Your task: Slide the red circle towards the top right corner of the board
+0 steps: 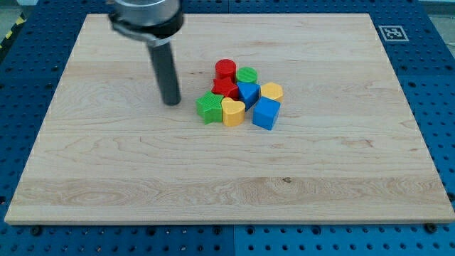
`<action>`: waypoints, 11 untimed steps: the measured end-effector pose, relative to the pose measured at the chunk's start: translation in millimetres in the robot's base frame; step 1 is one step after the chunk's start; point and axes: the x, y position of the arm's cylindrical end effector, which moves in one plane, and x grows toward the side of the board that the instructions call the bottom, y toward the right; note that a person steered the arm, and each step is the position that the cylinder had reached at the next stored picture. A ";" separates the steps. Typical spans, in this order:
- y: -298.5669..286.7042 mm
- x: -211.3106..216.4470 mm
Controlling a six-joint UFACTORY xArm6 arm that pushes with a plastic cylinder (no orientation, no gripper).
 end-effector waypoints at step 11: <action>279.0 -143.8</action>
